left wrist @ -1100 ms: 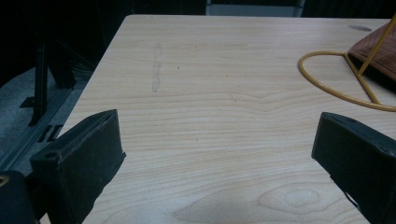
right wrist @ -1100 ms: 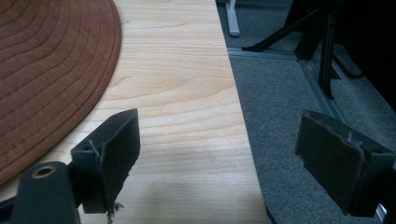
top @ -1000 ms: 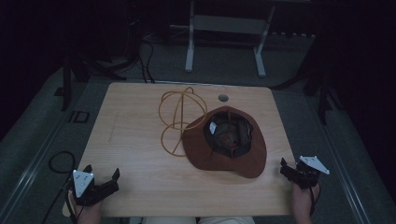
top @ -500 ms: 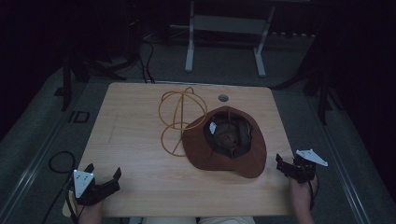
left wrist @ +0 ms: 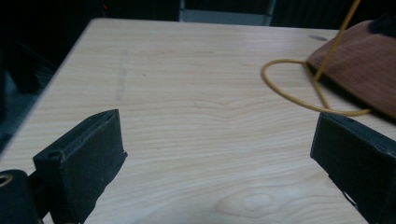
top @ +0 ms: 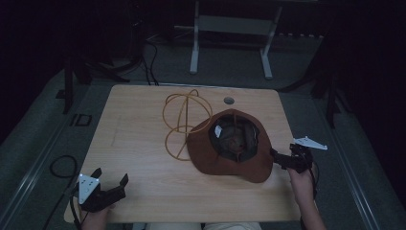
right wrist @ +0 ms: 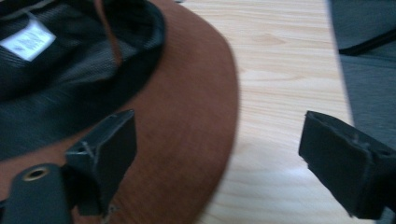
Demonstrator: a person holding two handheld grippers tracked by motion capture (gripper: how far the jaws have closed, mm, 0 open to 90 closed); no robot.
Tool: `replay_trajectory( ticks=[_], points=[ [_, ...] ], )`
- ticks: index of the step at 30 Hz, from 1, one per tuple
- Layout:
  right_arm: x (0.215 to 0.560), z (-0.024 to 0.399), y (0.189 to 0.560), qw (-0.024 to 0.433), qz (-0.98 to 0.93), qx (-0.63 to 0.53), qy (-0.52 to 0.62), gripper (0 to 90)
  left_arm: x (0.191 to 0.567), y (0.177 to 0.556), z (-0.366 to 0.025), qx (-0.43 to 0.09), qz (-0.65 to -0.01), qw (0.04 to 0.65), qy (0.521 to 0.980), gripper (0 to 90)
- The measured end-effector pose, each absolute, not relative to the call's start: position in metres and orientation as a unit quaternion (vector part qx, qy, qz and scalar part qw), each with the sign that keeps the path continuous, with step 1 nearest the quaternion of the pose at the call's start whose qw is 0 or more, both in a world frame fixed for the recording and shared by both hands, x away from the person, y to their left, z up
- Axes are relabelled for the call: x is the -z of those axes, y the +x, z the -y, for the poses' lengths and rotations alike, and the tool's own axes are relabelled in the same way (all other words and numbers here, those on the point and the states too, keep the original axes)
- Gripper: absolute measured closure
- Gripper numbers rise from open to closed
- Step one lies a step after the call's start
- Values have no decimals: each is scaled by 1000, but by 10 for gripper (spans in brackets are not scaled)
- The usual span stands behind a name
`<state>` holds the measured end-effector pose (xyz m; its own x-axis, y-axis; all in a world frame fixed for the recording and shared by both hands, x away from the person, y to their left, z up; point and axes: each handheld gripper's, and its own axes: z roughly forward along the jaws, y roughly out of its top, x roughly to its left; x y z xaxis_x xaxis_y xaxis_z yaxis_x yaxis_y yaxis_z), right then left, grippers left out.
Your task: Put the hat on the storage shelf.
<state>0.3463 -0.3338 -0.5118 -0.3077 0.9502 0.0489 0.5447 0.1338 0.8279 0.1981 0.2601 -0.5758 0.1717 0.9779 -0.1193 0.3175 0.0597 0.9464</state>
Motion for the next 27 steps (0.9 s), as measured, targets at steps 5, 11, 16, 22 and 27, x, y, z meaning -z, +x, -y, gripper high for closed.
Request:
replay_trajectory(
  ticks=[5,11,16,22,27],
  points=[
    [500,318,358,259,-716,-393,516,106,574,199,-258,-323,-550,479,603,31],
    [494,298,373,242,-730,-399,499,183,571,197,-253,-324,-537,479,614,31],
    [491,282,388,245,-737,-401,486,208,571,197,-250,-322,-533,474,622,31],
    [494,267,410,255,-744,-381,487,230,572,198,-251,-314,-538,472,624,31],
    [498,260,430,248,-743,-365,503,231,572,198,-252,-314,-539,473,622,31]
  ],
)
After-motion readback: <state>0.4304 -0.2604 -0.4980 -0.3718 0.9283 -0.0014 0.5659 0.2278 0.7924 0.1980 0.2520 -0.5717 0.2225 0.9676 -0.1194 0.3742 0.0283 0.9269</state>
